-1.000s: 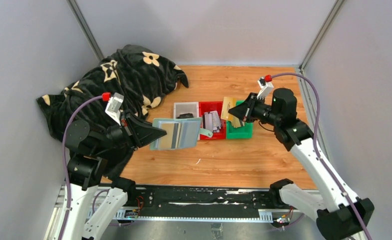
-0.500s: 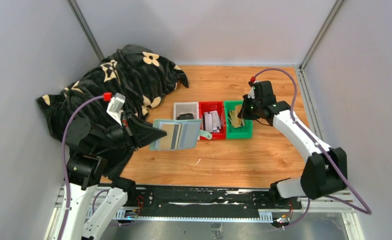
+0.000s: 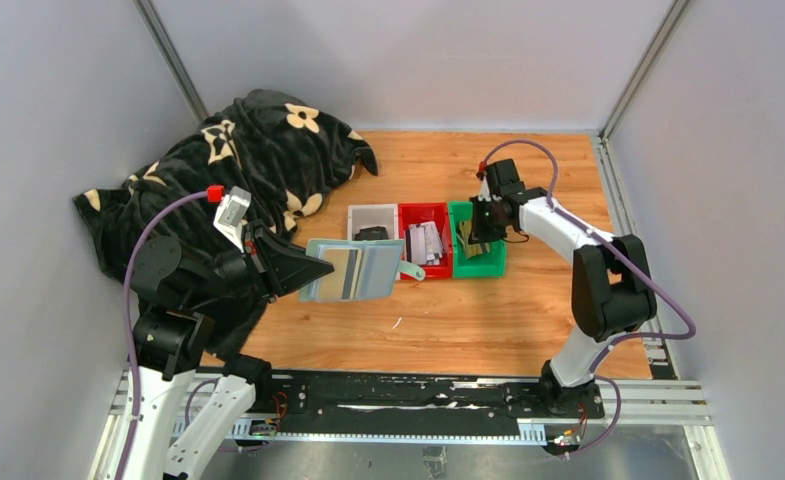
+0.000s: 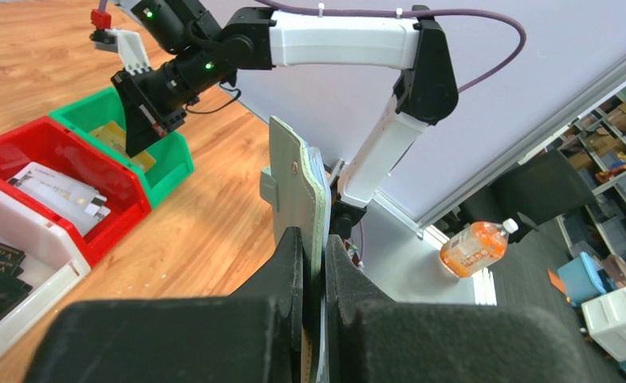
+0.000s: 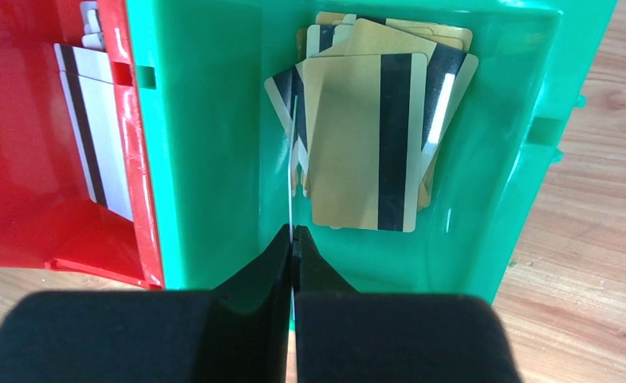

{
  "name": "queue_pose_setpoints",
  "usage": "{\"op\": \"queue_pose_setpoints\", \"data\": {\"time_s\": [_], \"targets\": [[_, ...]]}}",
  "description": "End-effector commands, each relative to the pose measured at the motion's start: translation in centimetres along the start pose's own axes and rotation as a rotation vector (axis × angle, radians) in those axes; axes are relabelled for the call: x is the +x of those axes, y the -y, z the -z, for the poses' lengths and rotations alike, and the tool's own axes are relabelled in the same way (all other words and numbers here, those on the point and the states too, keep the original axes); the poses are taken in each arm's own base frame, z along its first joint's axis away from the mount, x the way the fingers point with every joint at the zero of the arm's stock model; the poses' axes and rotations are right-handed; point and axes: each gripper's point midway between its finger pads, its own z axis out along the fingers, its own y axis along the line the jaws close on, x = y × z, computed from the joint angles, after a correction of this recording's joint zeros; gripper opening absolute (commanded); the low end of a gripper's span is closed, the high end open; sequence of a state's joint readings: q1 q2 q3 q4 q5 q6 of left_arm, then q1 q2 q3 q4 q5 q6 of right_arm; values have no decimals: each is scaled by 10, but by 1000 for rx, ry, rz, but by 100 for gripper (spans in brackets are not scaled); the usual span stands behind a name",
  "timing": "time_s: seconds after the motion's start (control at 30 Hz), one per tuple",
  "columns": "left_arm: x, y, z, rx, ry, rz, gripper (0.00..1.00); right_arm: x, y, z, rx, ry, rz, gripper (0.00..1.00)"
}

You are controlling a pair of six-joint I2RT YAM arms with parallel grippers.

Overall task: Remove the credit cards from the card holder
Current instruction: Place the credit card in the storage box.

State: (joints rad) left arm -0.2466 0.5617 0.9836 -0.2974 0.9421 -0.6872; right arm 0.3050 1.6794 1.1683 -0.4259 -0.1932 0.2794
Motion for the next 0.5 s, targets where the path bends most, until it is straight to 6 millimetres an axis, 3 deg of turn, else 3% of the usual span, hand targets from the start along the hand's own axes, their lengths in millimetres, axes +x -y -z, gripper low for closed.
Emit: {"op": "queue_pose_setpoints", "data": {"time_s": [0.0, 0.1, 0.17, 0.37, 0.47], "targets": [[-4, 10, 1, 34, 6, -34, 0, -2, 10, -2, 34, -4, 10, 4], [-5, 10, 1, 34, 4, -32, 0, -2, 15, 0, 69, 2, 18, 26], [-4, 9, 0, 33, 3, -30, 0, -5, 18, 3, 97, 18, 27, 33], [-5, 9, 0, 32, 7, -29, 0, -22, 15, 27, 182, 110, 72, 36], [-5, 8, 0, 29, 7, -27, 0, -34, -8, 52, 132, 178, 97, 36]]}}
